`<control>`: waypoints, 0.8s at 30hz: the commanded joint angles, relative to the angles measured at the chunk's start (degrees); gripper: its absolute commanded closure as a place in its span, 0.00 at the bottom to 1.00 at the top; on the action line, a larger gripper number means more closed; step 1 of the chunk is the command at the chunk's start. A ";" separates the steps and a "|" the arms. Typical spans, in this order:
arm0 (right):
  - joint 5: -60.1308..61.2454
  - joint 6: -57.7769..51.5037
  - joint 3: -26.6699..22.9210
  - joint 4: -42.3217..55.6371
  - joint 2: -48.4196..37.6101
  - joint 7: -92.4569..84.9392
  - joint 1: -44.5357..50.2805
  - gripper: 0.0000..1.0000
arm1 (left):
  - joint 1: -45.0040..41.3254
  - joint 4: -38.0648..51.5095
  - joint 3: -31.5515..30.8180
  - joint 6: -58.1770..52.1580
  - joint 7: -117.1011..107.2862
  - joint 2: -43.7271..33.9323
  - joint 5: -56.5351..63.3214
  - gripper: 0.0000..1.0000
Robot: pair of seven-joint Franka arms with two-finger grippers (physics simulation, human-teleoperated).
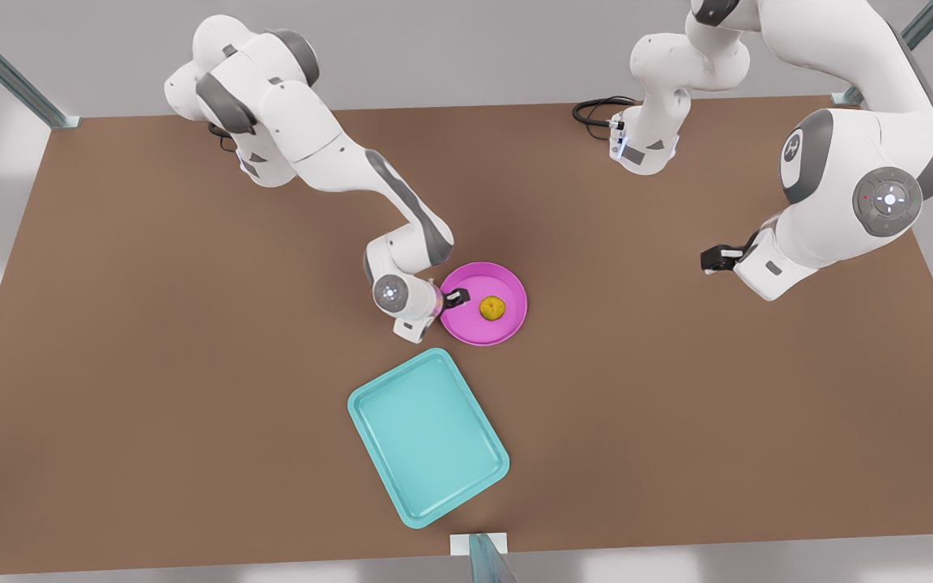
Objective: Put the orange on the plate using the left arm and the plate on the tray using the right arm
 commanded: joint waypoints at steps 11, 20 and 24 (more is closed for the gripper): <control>0.07 0.34 0.05 1.74 1.22 1.85 0.05 0.69 | 0.63 0.05 0.30 -0.15 4.31 0.72 0.23 0.00; 0.16 0.08 0.75 2.71 -0.45 1.23 -0.04 0.79 | 0.54 1.89 0.48 -6.56 4.39 0.99 -0.13 0.00; 1.21 0.17 0.84 5.08 -0.98 1.32 -0.39 0.79 | 0.63 1.89 0.56 -6.56 4.39 0.99 -0.21 0.00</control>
